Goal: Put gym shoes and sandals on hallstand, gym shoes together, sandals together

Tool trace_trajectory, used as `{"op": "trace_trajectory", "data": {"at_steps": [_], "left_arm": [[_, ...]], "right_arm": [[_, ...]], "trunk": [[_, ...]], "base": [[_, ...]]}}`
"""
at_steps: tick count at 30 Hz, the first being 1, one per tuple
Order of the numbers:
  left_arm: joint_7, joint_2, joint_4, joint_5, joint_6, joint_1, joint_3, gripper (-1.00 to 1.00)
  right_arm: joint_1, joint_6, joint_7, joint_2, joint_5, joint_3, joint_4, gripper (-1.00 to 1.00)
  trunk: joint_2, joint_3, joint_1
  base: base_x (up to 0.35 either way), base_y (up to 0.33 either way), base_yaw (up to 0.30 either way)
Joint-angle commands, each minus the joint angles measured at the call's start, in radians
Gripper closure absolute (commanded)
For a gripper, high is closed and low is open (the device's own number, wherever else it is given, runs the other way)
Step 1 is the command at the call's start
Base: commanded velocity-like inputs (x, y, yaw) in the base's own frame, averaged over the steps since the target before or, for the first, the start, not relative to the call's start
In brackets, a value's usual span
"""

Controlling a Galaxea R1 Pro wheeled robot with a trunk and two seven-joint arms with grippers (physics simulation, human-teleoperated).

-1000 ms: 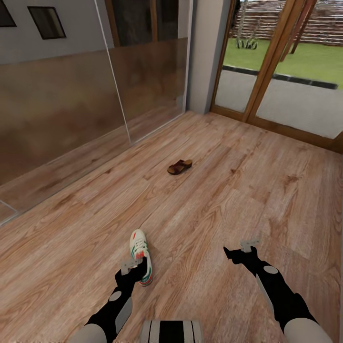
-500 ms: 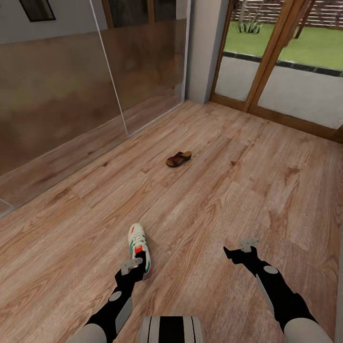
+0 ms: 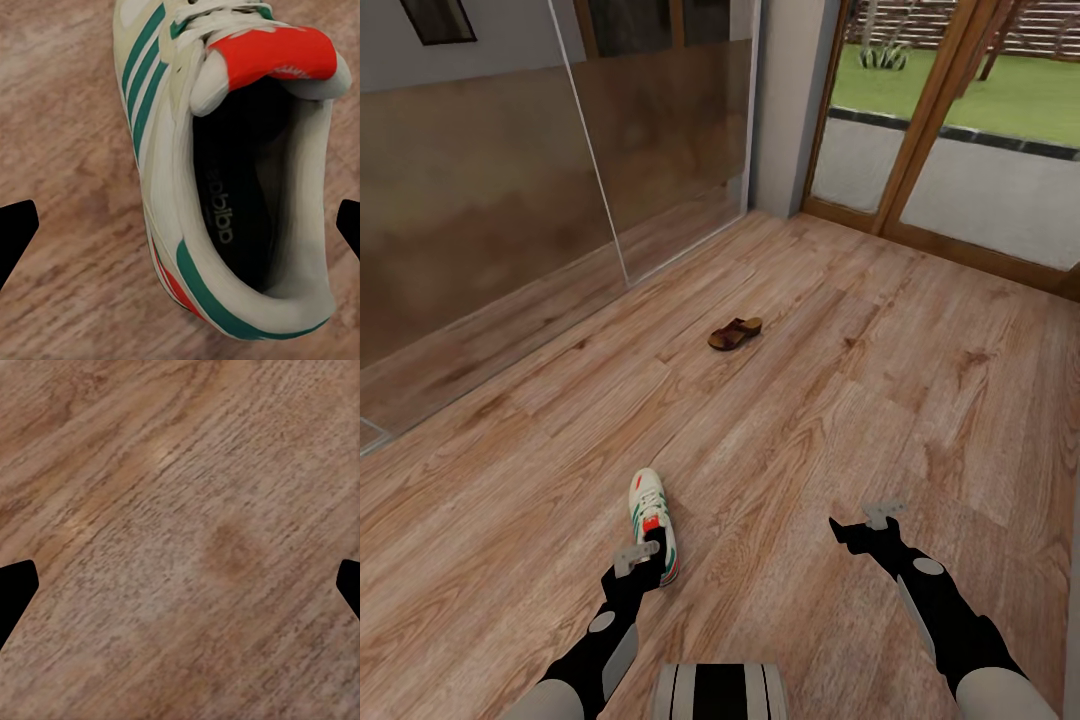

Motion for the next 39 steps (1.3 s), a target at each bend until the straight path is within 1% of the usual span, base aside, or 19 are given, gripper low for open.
{"op": "trace_trajectory", "data": {"at_steps": [1, 21, 29, 39], "left_arm": [[0.0, 0.0, 0.001, 0.008, -0.003, 0.0, 0.0, -1.0], [0.0, -0.001, 0.001, 0.008, -0.003, 0.0, 0.0, -1.0], [0.0, -0.001, 0.001, 0.008, -0.003, 0.0, 0.0, -1.0], [0.0, 0.0, 0.001, 0.008, -0.003, 0.0, 0.0, -1.0]], "right_arm": [[0.0, 0.004, 0.008, 0.001, 0.01, -0.004, -0.002, -1.0], [0.0, 0.004, 0.008, 0.001, 0.01, -0.004, -0.002, -1.0], [0.0, 0.004, 0.008, 0.001, 0.01, -0.004, -0.007, -1.0], [0.0, 0.004, 0.008, 0.001, 0.01, -0.003, -0.018, -1.0]], "trunk": [[0.0, -0.001, 0.0], [0.0, -0.001, 0.0], [0.0, -0.001, 0.0], [0.0, -0.001, 0.0]], "base": [[0.0, 0.0, 0.0], [0.0, 0.0, -0.028], [0.0, 0.0, -0.11], [0.0, 0.0, -0.012]]}}
